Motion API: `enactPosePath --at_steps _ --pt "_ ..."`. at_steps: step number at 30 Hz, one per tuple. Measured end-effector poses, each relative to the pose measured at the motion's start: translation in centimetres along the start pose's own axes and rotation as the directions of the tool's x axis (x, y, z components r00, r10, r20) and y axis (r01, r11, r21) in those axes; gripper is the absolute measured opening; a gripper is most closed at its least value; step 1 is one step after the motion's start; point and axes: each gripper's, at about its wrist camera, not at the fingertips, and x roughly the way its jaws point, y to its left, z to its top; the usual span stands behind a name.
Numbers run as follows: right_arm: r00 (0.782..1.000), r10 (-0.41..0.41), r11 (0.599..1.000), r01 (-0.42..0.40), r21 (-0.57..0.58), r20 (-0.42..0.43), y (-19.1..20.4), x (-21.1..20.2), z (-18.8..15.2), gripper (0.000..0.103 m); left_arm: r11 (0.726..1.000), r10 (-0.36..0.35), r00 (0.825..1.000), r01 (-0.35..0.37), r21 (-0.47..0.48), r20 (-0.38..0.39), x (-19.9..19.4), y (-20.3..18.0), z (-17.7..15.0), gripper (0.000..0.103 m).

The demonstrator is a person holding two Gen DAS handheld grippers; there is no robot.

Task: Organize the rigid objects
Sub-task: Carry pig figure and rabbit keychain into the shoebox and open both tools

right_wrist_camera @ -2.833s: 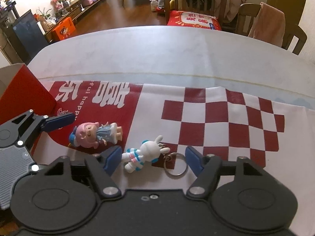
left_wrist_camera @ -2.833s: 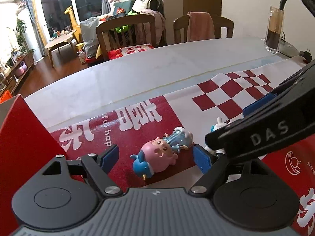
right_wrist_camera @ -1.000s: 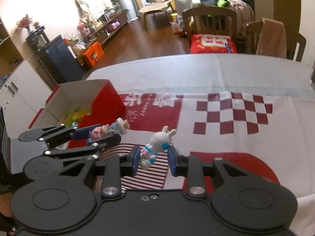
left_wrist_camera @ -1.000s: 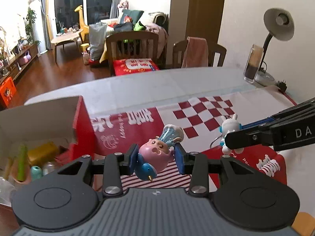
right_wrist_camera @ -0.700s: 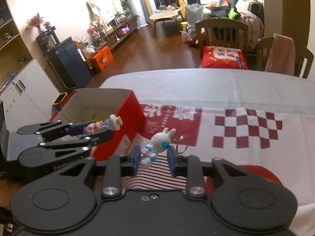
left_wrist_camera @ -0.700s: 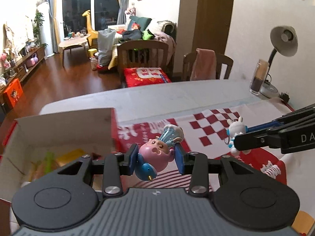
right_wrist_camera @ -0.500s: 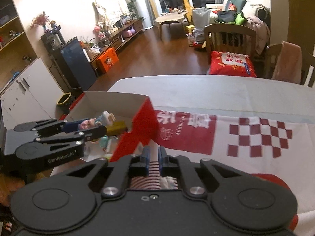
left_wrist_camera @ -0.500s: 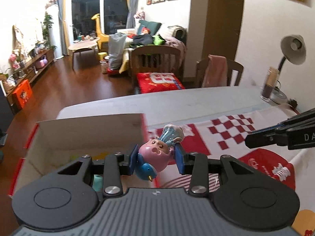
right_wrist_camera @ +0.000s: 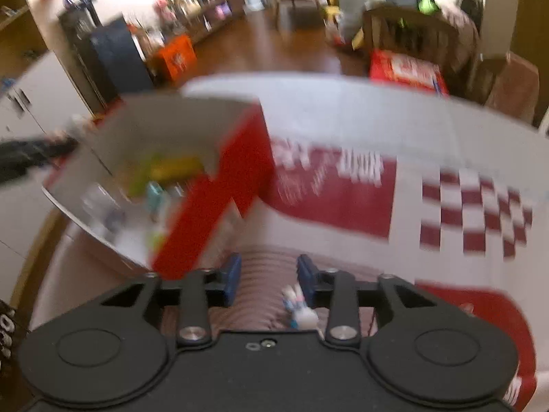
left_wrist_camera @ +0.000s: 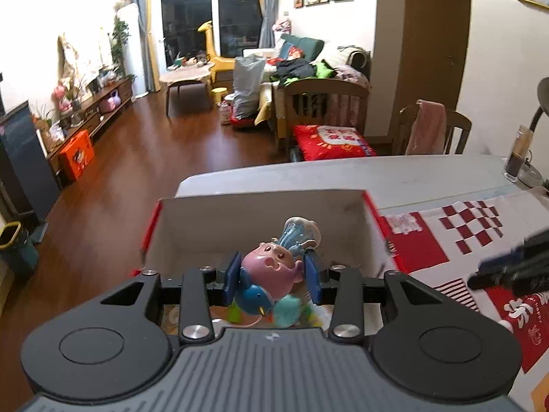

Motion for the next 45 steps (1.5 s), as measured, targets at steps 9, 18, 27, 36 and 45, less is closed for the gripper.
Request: enactPosePath --at_steps 9,18,27,36,45 --pt "0.996 -0.032 0.999 0.035 0.027 -0.086 -0.9 4.5 -1.9 0.050 1.000 0.004 0.999 -0.005 -0.026 -0.036 0.2 3.0 -1.4 0.038" --pt "0.991 -0.076 0.997 0.076 -0.004 -0.110 -0.7 6.5 -3.0 0.043 1.000 -0.002 0.999 0.001 -0.021 -0.052 0.9 3.3 -1.7 0.038" --pt "0.990 -0.101 0.995 0.101 -0.012 -0.095 -0.2 5.8 -2.9 0.024 1.000 -0.005 0.998 0.003 -0.024 -0.059 1.3 3.3 -1.8 0.038" --pt "0.998 -0.047 0.999 0.046 0.015 0.039 1.8 -0.1 -0.3 0.020 1.000 -0.009 0.999 0.008 -0.027 -0.053 1.6 3.4 -1.9 0.038" --pt "0.980 0.053 0.997 -0.041 -0.065 0.192 6.2 -5.7 5.5 0.020 1.000 -0.012 1.000 0.012 -0.018 -0.028 1.4 4.2 -0.7 0.038"
